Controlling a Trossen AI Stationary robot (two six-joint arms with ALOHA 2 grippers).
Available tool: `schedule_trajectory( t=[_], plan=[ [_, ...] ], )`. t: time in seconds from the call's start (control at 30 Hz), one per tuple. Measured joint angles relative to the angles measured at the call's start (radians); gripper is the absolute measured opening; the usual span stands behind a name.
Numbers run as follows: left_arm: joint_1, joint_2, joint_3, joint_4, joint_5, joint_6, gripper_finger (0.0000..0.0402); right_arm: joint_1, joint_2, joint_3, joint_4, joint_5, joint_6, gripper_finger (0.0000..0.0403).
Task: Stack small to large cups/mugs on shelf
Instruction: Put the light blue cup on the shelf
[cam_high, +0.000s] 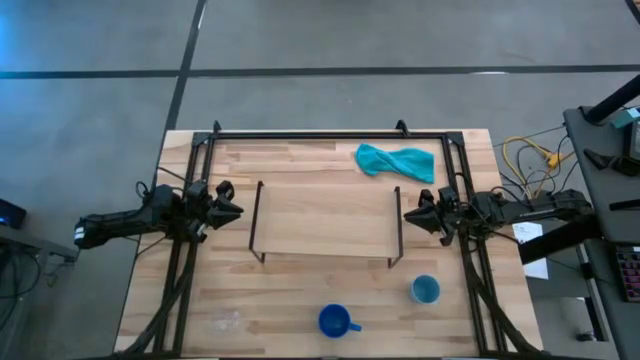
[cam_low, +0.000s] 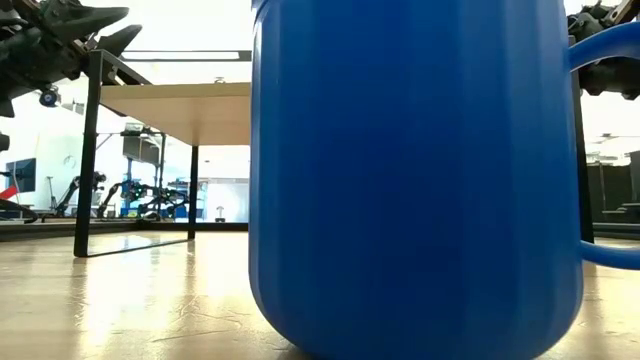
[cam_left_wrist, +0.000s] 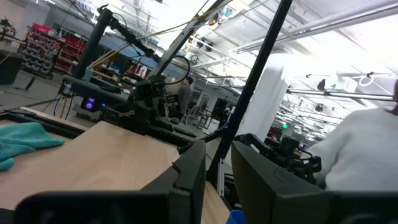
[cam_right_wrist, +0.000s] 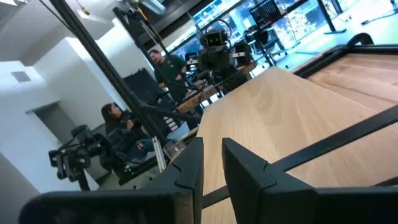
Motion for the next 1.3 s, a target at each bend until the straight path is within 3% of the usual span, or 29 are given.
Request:
schedule_trajectory(
  t=[0.47, 0.7, 0.97, 1.3],
  plan=[
    [0.000, 0.000, 0.000, 0.000, 0.000, 0.000, 0.0063, 0.001, 0.000, 0.000, 0.015, 0.003, 0.003, 0.0054],
    [0.000, 0.000, 0.000, 0.000, 0.000, 0.000, 0.0063, 0.001, 0.009, 0.041, 0.028, -0.140, -0.048, 0.0054],
    [0.000, 0.000, 0.000, 0.009, -0.001, 0.000, 0.0063, 0.001, 0.103, 0.319, -0.271, -0.100, -0.054, 0.0054],
    [0.000, 0.003, 0.002, 0.015, -0.010, -0.051, 0.0063, 0.001, 0.374, 0.760, -0.765, -0.044, -0.082, 0.0054]
  ],
)
